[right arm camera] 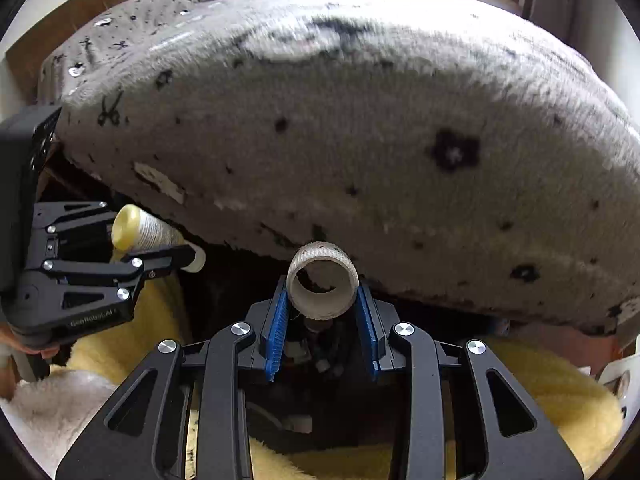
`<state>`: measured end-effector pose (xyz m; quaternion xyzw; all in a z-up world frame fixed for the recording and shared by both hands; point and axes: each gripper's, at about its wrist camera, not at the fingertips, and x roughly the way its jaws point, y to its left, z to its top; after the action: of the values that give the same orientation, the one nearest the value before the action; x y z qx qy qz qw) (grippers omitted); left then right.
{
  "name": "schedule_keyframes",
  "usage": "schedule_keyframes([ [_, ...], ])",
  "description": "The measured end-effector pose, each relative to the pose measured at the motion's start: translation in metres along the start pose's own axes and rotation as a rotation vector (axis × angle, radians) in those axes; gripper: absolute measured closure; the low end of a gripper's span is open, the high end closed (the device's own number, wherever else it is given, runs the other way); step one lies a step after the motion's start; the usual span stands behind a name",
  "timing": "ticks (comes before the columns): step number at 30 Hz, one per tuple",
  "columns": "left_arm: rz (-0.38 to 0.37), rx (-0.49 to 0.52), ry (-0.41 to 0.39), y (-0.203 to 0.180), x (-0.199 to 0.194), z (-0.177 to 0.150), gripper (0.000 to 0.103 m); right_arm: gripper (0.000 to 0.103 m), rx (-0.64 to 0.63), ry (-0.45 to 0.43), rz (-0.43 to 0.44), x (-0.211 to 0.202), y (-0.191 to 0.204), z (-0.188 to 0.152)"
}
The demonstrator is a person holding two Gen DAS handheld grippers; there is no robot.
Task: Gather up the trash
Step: 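Carry the yellow tube and tape roll down over the bin, then open both grippers to drop the tube and tape into the bin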
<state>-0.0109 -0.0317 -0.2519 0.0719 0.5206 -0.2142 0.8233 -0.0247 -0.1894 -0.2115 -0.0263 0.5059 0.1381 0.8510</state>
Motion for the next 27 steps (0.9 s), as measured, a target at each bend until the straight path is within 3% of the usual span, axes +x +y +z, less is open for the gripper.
schedule_keyframes([
  [15,-0.064,-0.065,0.196,0.016,0.065,-0.028,0.074,0.07,0.082,0.157,0.046,0.061,-0.001,-0.017],
  [24,-0.078,-0.06,0.247,0.014,0.082,-0.027,0.074,0.069,0.101,0.208,0.076,0.078,-0.008,-0.016],
  [27,-0.078,-0.061,0.244,0.011,0.083,-0.023,0.07,0.068,0.108,0.213,0.083,0.081,-0.009,-0.014],
])
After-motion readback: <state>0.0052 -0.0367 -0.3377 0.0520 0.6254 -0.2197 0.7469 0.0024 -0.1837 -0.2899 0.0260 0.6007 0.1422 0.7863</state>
